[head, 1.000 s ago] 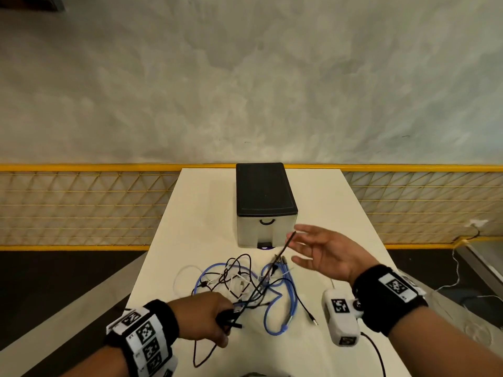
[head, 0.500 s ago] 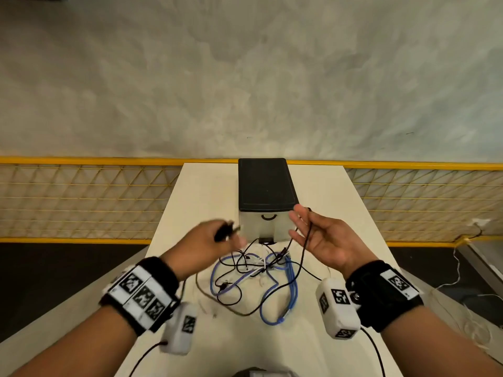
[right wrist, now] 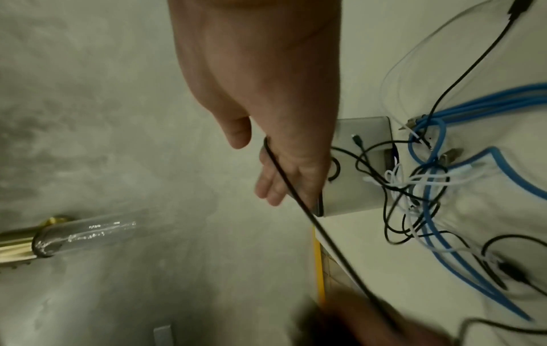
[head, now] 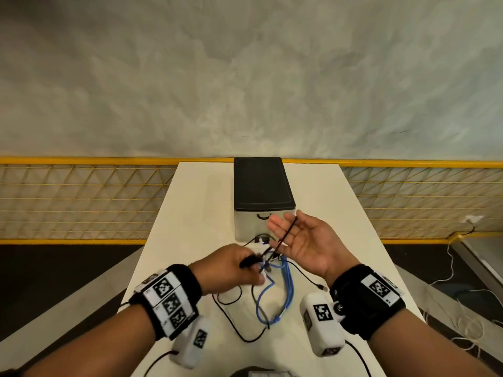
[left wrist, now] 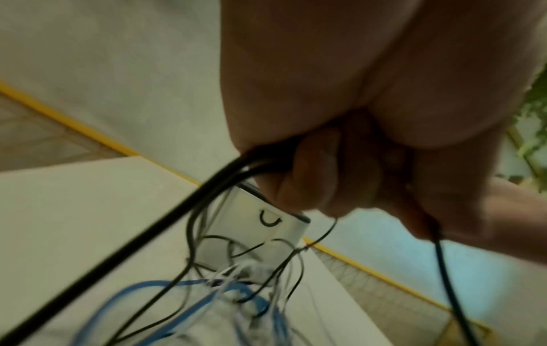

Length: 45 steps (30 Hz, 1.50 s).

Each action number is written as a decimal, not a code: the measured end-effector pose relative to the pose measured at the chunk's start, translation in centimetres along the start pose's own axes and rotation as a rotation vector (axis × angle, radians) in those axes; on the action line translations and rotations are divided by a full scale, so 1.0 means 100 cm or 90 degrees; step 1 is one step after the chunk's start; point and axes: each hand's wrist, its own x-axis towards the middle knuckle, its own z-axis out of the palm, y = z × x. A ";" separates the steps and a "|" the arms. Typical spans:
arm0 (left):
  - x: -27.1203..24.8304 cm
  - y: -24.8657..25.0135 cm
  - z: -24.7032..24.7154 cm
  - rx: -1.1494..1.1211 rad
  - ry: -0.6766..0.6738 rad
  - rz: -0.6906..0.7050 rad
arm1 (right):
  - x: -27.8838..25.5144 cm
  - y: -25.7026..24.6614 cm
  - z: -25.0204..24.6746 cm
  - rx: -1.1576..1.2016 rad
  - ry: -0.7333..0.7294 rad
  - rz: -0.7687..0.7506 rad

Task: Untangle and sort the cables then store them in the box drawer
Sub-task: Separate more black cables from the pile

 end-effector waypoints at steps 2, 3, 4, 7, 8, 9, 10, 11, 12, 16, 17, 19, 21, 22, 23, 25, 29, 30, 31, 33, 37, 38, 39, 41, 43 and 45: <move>-0.016 -0.018 -0.002 0.055 -0.106 -0.043 | 0.004 -0.004 -0.003 0.035 0.027 -0.015; -0.024 -0.027 -0.004 0.078 -0.140 -0.072 | 0.005 -0.004 -0.004 0.033 0.044 -0.008; -0.030 -0.033 -0.007 0.098 -0.162 -0.099 | 0.007 -0.002 -0.005 0.020 0.060 0.003; -0.039 -0.041 -0.025 0.174 -0.179 -0.142 | 0.010 0.011 -0.006 0.002 0.077 0.015; -0.039 -0.037 -0.033 0.172 -0.149 -0.132 | 0.010 0.015 -0.006 -0.009 0.072 0.010; -0.037 -0.031 -0.040 0.123 -0.084 -0.117 | 0.009 0.017 -0.005 -0.022 0.063 0.006; -0.033 -0.024 -0.046 0.047 0.009 -0.096 | 0.007 0.018 -0.003 -0.039 0.052 0.004; -0.029 -0.016 -0.051 -0.025 0.112 -0.074 | 0.006 0.019 -0.001 -0.057 0.044 0.004; -0.022 -0.006 -0.052 -0.067 0.195 -0.045 | 0.004 0.021 0.002 -0.071 0.034 0.004; 0.006 0.027 -0.024 -0.065 0.220 0.052 | -0.002 0.029 0.023 -0.126 -0.032 0.012; 0.010 0.027 -0.017 -0.076 0.205 0.061 | -0.003 0.029 0.029 -0.134 -0.041 0.011; 0.012 0.024 -0.008 -0.086 0.145 0.073 | -0.003 0.021 0.032 -0.119 -0.035 -0.009; 0.007 0.017 0.001 -0.040 0.070 0.066 | -0.003 0.004 0.026 -0.076 -0.006 -0.043; 0.004 0.014 0.003 -0.036 0.076 0.062 | -0.003 -0.005 0.023 -0.070 0.002 -0.055; 0.001 0.012 0.002 -0.050 0.125 0.057 | -0.004 -0.010 0.021 -0.071 0.005 -0.057; 0.003 0.010 -0.004 -0.111 0.246 0.044 | -0.006 -0.010 0.021 -0.087 -0.014 -0.037; 0.012 0.023 -0.010 -0.179 0.221 0.103 | -0.004 0.015 0.035 -0.107 -0.064 0.008; 0.012 0.027 -0.007 -0.178 0.213 0.117 | -0.003 0.019 0.038 -0.105 -0.062 0.017; 0.010 0.028 -0.006 -0.188 0.202 0.122 | 0.000 0.021 0.040 -0.104 -0.053 0.026; 0.006 0.028 -0.006 -0.160 0.155 0.108 | 0.004 0.017 0.035 -0.086 -0.021 0.035; -0.019 0.001 -0.009 0.021 -0.076 0.031 | 0.013 -0.002 0.013 0.014 0.036 0.030; -0.026 -0.009 -0.011 0.048 -0.121 0.006 | 0.014 -0.004 0.009 0.016 0.046 0.034; -0.034 -0.019 -0.014 0.065 -0.153 -0.029 | 0.016 -0.005 0.006 0.017 0.058 0.034; -0.049 -0.035 -0.024 0.124 -0.213 -0.113 | 0.020 -0.004 0.000 0.040 0.081 0.020; -0.060 -0.047 -0.036 0.199 -0.252 -0.175 | 0.022 0.000 -0.004 0.042 0.103 0.020; -0.063 -0.052 -0.051 0.250 -0.227 -0.185 | 0.020 0.007 -0.005 0.010 0.113 0.022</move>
